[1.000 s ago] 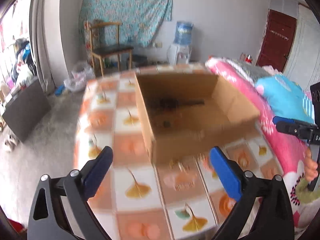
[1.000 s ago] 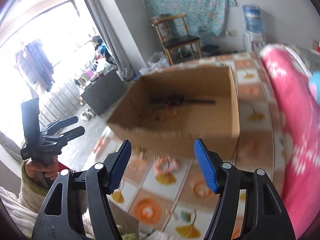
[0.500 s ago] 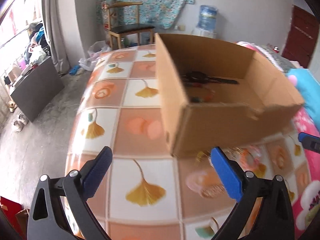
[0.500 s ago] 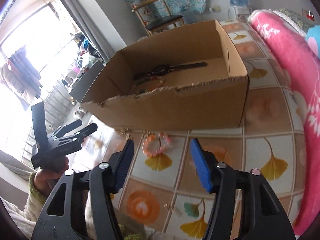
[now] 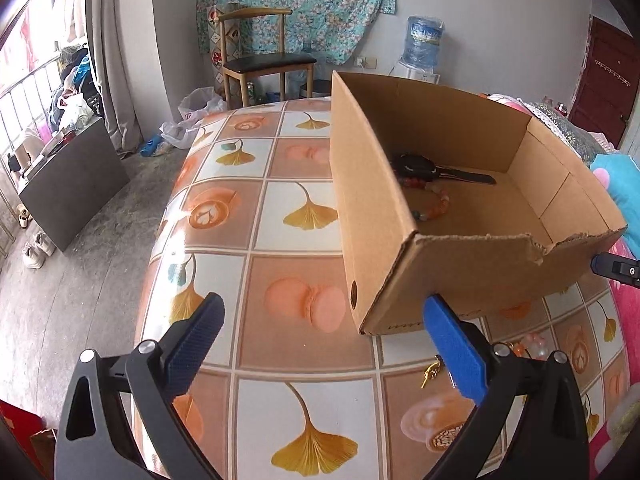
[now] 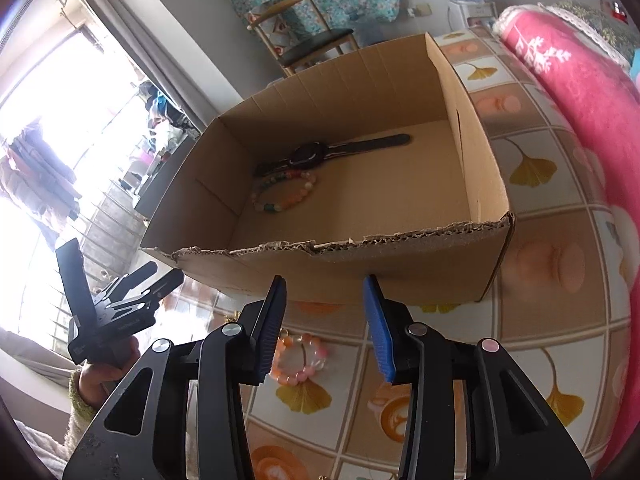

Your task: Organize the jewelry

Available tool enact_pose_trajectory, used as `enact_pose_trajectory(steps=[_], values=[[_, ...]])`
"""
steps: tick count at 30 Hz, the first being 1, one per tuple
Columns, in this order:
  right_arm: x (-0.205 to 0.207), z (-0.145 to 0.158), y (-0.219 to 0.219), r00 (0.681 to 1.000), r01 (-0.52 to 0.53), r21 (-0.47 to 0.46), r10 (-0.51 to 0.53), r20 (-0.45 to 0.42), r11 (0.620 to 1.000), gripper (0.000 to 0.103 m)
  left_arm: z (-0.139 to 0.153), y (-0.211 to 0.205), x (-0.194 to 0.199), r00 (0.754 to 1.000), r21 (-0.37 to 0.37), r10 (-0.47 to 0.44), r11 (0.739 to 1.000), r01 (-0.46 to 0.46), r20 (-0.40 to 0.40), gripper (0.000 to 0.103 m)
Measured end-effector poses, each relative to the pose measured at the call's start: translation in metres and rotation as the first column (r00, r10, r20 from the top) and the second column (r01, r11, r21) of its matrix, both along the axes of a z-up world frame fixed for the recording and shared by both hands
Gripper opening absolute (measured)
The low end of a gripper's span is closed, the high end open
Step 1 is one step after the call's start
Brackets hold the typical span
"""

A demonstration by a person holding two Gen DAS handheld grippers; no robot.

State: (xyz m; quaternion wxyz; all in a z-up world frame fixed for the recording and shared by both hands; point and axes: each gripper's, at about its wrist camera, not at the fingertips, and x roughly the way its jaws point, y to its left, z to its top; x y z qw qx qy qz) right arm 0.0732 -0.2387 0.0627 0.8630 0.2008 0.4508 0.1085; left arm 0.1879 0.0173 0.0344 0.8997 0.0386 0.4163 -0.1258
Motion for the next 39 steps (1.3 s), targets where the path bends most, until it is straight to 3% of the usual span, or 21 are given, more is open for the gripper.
enact_pose_trajectory(steps=[6,11,18,20,23,27,32,39], values=[[-0.029,-0.002,-0.001,1.000,-0.005,-0.051,0.004,-0.015,0.999,0.038,-0.007,0.003,-0.020,0.999,0.001,-0.046,0.999,0.046,-0.026,0.098],[-0.065,-0.019,-0.008,0.994,0.031,-0.114,-0.043,-0.105,0.993,0.040,-0.024,0.001,-0.055,0.992,0.010,-0.105,0.994,0.106,-0.065,0.098],[-0.088,-0.032,0.006,0.986,0.061,-0.358,-0.112,-0.124,0.932,0.063,-0.053,-0.008,-0.072,0.984,0.037,-0.115,0.992,0.121,-0.133,0.098],[-0.089,-0.035,0.011,0.988,0.058,-0.404,-0.112,-0.110,0.913,0.068,-0.057,-0.012,-0.078,0.987,0.080,-0.114,0.989,0.123,-0.111,0.099],[-0.087,-0.039,0.017,0.989,0.054,-0.460,-0.112,-0.100,0.886,0.073,-0.058,-0.012,-0.081,0.989,0.072,-0.108,0.991,0.116,-0.104,0.099],[-0.081,-0.050,0.025,0.987,0.027,-0.480,-0.099,-0.124,0.877,0.077,-0.059,-0.011,-0.083,0.990,0.070,-0.105,0.991,0.111,-0.090,0.099],[-0.082,-0.057,0.025,0.985,0.025,-0.476,-0.102,-0.138,0.879,0.095,-0.058,-0.011,-0.083,0.988,0.077,-0.113,0.990,0.121,-0.105,0.099],[-0.085,-0.060,0.023,0.984,0.025,-0.454,-0.103,-0.147,0.891,0.095,-0.057,-0.011,-0.082,0.987,0.079,-0.114,0.989,0.124,-0.117,0.099]])
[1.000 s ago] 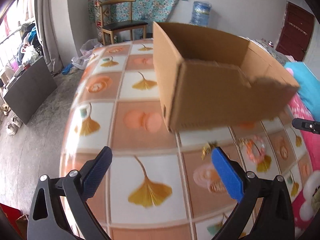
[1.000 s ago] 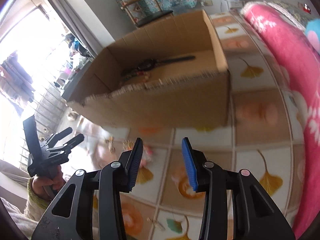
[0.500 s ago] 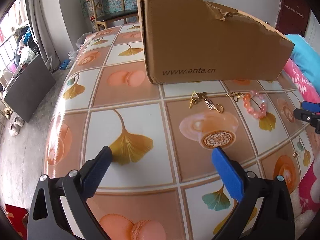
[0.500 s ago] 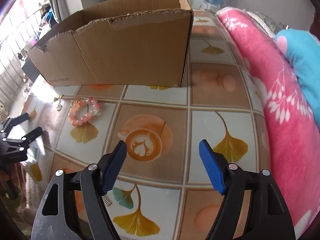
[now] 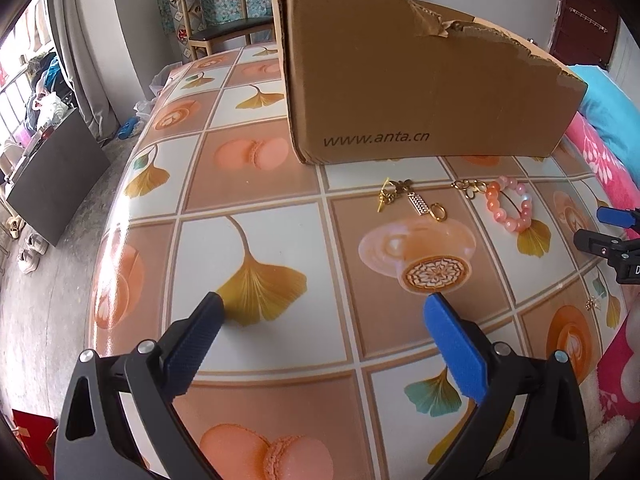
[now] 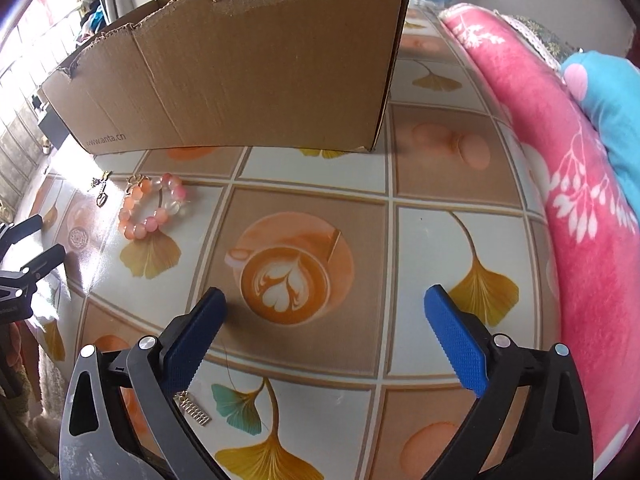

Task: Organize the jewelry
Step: 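Move the left gripper to the gold spring pendant and close on it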

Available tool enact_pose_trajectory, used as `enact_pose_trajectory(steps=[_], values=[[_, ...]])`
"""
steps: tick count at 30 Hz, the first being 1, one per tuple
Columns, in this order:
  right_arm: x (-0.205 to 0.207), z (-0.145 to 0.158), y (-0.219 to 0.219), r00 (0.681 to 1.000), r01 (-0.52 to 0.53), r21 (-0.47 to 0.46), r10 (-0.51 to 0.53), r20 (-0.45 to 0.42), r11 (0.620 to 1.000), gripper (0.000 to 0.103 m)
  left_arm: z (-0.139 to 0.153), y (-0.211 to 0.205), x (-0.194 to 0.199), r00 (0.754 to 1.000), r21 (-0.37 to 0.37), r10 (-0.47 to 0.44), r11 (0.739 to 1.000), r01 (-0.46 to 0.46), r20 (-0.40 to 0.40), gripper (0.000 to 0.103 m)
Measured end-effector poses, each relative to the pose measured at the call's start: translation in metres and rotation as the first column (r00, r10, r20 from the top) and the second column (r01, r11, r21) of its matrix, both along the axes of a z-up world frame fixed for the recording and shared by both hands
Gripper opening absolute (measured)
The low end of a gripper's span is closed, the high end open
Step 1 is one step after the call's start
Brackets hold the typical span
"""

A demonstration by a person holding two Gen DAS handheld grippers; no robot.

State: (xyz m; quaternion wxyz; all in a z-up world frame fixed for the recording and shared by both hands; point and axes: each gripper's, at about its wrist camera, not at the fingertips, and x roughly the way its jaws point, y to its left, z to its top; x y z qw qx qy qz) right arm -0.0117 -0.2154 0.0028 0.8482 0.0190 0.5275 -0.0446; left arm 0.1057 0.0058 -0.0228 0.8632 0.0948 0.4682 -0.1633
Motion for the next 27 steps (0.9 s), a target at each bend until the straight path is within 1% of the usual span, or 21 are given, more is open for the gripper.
enact_pose_trajectory(steps=[3,5,8,10,12,16,17,18,20,23,27], values=[[0.005,0.000,-0.004,1.000,-0.022,-0.009,0.022,-0.014,1.000,0.095,0.000,0.000,0.000,1.000,-0.002,0.000,1.000,0.000,0.004,0.099],[0.014,0.005,-0.009,0.999,-0.004,-0.021,0.003,-0.036,1.000,0.095,0.000,0.000,0.000,1.000,-0.003,0.001,1.000,-0.001,0.005,0.099],[0.019,0.025,-0.002,0.999,0.013,0.023,-0.014,0.044,1.000,0.095,0.000,-0.001,0.001,1.000,-0.002,0.006,1.000,-0.006,0.000,0.099],[0.027,0.036,0.010,0.995,-0.024,0.047,0.020,0.099,0.999,0.095,0.000,-0.001,0.002,1.000,0.002,0.007,1.000,-0.007,-0.005,0.099],[0.039,0.037,0.024,0.991,-0.055,0.030,0.051,0.124,0.998,0.095,0.001,-0.002,0.003,1.000,0.004,0.004,1.000,-0.004,-0.010,0.099],[0.066,0.027,0.049,0.987,-0.114,-0.032,0.117,0.114,0.993,0.094,0.001,-0.001,0.002,1.000,0.002,0.001,1.000,-0.001,-0.006,0.099],[0.072,0.023,0.053,0.987,-0.123,-0.045,0.127,0.102,0.991,0.093,0.000,-0.001,0.002,1.000,0.001,0.001,1.000,-0.001,-0.004,0.099],[0.076,0.020,0.055,0.987,-0.128,-0.058,0.133,0.093,0.990,0.090,0.000,-0.001,0.002,1.000,0.002,0.001,1.000,-0.001,-0.005,0.099],[0.081,0.014,0.054,0.988,-0.130,-0.089,0.137,0.070,0.987,0.089,0.000,-0.001,0.002,1.000,0.002,0.001,1.000,-0.001,-0.005,0.099],[0.083,0.008,0.043,0.992,-0.109,-0.104,0.115,0.049,0.989,0.087,0.000,-0.001,0.002,1.000,0.001,-0.002,1.000,0.002,-0.001,0.099],[0.077,0.010,0.011,0.998,-0.023,-0.105,0.028,0.048,0.994,0.086,0.000,-0.001,0.001,1.000,-0.002,-0.009,1.000,0.009,0.004,0.099]])
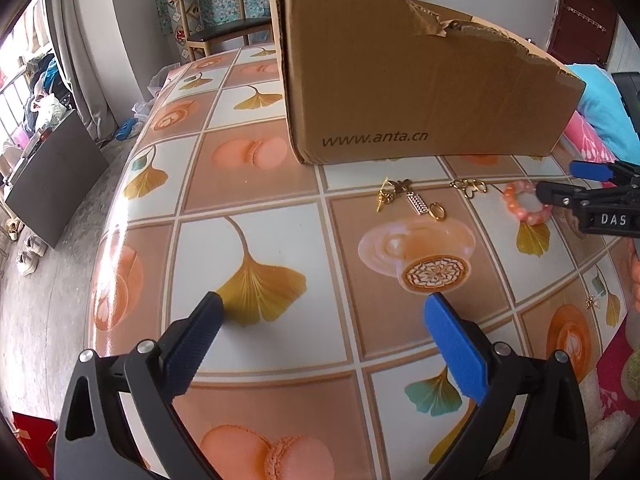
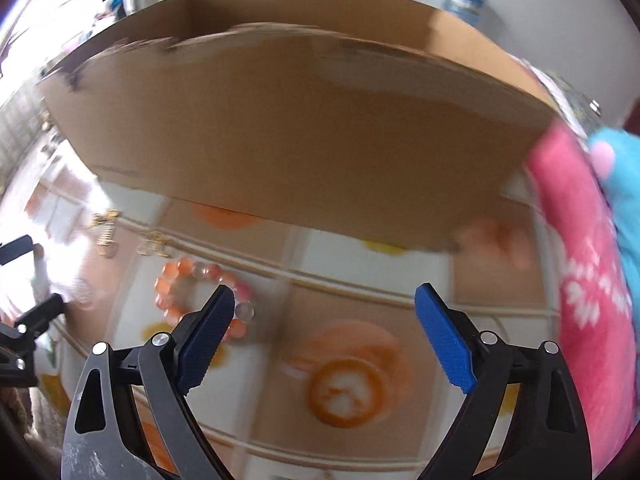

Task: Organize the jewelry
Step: 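Move the left gripper to the gold spring pendant and close on it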

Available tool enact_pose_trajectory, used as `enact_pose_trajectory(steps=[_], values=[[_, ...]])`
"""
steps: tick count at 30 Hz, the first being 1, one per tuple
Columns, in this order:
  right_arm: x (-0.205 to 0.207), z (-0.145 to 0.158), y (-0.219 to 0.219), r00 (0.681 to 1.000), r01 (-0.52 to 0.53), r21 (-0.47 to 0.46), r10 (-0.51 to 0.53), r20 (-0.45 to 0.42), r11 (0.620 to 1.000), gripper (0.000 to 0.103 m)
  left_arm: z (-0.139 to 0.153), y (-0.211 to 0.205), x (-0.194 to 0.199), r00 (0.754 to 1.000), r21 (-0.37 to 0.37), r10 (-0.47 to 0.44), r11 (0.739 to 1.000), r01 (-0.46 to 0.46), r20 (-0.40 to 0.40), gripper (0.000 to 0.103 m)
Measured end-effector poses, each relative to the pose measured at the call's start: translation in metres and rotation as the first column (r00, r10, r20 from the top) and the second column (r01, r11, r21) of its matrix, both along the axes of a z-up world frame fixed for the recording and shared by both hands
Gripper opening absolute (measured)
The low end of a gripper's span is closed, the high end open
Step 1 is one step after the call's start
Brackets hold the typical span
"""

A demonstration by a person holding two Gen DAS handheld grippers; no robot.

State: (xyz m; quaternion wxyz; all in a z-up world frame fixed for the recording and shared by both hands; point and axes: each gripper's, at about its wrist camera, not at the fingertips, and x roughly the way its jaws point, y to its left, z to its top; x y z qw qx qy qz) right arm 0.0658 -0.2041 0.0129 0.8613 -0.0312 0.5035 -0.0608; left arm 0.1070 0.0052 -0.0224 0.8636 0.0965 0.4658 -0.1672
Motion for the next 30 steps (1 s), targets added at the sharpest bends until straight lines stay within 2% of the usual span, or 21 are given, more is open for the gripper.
enact_pose_trajectory(steps=[2,6,9,12,14,15,16,19,21,24,27,30], values=[[-0.006,0.007,-0.015,0.999,0.032,0.039,-0.033,0.023,0.999,0.086,0.000,0.000,0.000,1.000,-0.001,-0.003,1.000,0.003,0.004,0.099],[-0.020,0.025,-0.027,0.995,0.029,0.079,-0.036,0.089,0.996,0.086,0.001,-0.001,0.001,1.000,0.001,-0.013,1.000,0.013,0.008,0.099],[-0.027,0.038,-0.028,0.988,-0.008,0.135,-0.013,0.156,0.991,0.082,0.008,-0.001,-0.002,0.999,-0.044,-0.021,0.999,0.023,0.045,0.097],[-0.028,0.043,-0.016,0.978,-0.073,0.172,0.037,0.203,0.982,0.075,0.021,-0.006,-0.003,0.995,-0.116,-0.049,0.992,0.058,0.082,0.088],[-0.029,0.042,-0.004,0.973,-0.121,0.180,0.081,0.217,0.976,0.072,0.028,-0.013,-0.003,0.993,-0.153,-0.071,0.984,0.086,0.097,0.078],[-0.027,0.042,0.004,0.971,-0.144,0.188,0.102,0.218,0.972,0.067,0.030,-0.016,-0.002,0.992,-0.170,-0.082,0.981,0.099,0.100,0.070],[-0.026,0.040,0.011,0.970,-0.164,0.202,0.120,0.213,0.966,0.065,0.031,-0.019,-0.001,0.991,-0.182,-0.093,0.977,0.109,0.096,0.067],[-0.027,0.031,0.021,0.968,-0.199,0.238,0.153,0.198,0.951,0.059,0.029,-0.031,0.007,0.992,-0.226,-0.113,0.966,0.124,0.060,0.042],[-0.027,0.026,0.024,0.968,-0.208,0.258,0.162,0.191,0.944,0.058,0.027,-0.035,0.014,0.993,-0.240,-0.110,0.964,0.117,0.039,0.030],[-0.041,0.025,0.036,0.969,-0.212,0.283,0.163,0.188,0.935,0.057,0.022,-0.040,0.026,0.996,-0.243,-0.086,0.966,0.084,0.000,0.017],[-0.043,0.024,0.036,0.968,-0.216,0.304,0.163,0.191,0.928,0.057,0.017,-0.043,0.036,0.997,-0.227,-0.068,0.972,0.060,-0.028,0.012],[-0.044,0.023,0.034,0.967,-0.218,0.310,0.163,0.195,0.925,0.057,0.016,-0.051,0.038,0.997,-0.196,-0.074,0.978,0.066,-0.033,0.012]])
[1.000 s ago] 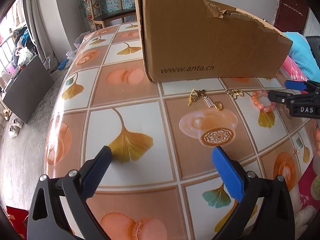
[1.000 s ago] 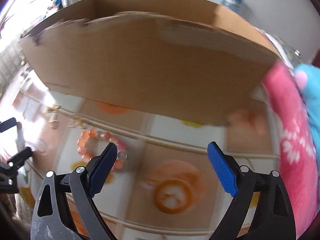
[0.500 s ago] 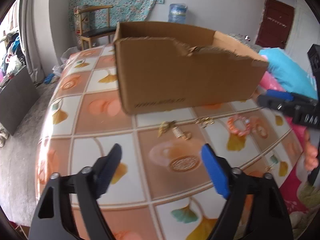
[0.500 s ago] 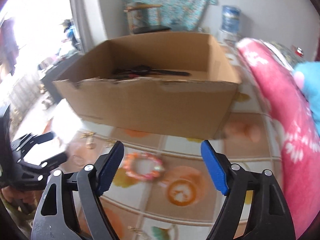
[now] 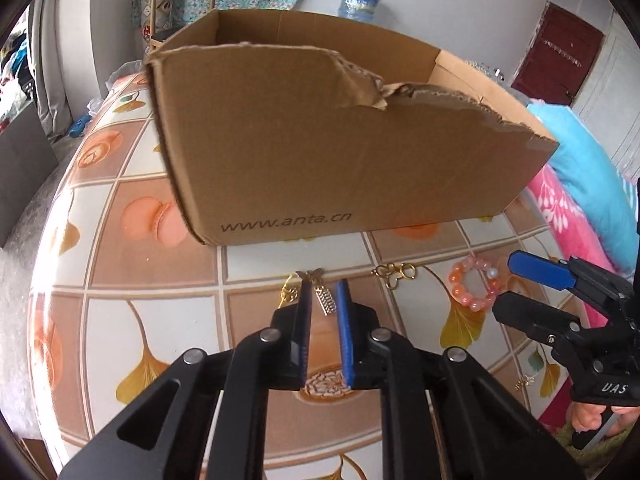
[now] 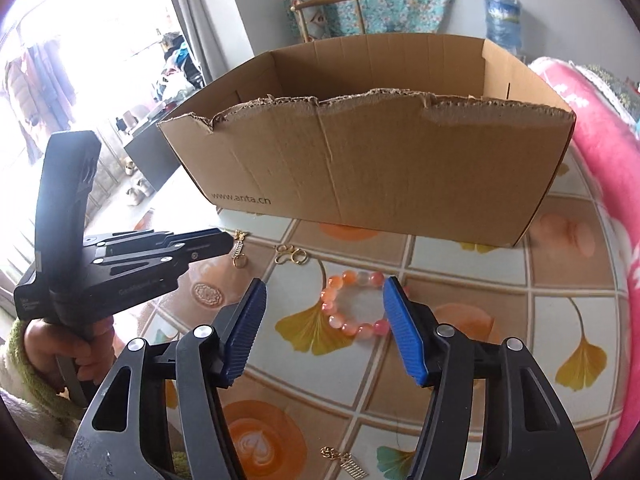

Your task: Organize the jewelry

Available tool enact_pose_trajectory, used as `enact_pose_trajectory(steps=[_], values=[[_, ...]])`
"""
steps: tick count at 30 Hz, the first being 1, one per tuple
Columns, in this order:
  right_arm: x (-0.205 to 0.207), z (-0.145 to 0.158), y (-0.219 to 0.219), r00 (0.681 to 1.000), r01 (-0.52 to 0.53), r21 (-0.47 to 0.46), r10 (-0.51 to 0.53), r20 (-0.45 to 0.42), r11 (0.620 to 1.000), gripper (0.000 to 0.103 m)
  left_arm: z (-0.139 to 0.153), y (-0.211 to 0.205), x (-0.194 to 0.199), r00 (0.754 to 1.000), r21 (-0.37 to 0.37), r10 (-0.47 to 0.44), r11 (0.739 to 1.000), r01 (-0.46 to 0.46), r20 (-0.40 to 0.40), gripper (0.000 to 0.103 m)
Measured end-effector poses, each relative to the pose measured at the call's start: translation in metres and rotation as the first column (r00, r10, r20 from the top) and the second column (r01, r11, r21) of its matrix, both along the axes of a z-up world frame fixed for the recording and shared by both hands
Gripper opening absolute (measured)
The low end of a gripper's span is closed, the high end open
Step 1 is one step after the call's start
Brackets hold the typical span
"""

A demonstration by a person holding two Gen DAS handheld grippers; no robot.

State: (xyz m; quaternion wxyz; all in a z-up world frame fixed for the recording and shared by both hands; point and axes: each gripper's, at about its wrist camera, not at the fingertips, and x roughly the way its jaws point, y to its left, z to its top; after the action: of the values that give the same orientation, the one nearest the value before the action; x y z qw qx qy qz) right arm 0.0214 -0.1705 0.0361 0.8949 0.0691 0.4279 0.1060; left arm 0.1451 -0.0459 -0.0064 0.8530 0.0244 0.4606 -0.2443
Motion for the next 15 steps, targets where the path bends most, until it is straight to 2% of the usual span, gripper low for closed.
enact_pose_trajectory(steps=[3,8,15], values=[[0.000,0.001,-0.004,1.000,0.001,0.017,-0.001,0.004,1.000,0.057,-0.005,-0.010,0.002,1.000,0.052,0.002,0.999,-0.001,-0.009,0.012],[-0.003,0.000,-0.010,1.000,0.002,0.035,-0.002,0.007,0.999,0.057,-0.005,-0.019,0.005,1.000,0.093,0.010,0.996,-0.010,-0.002,0.012],[-0.006,-0.001,-0.012,1.000,0.003,0.044,-0.003,0.017,0.999,0.057,-0.005,-0.031,0.003,0.999,0.174,-0.035,0.984,0.031,0.020,0.012]])
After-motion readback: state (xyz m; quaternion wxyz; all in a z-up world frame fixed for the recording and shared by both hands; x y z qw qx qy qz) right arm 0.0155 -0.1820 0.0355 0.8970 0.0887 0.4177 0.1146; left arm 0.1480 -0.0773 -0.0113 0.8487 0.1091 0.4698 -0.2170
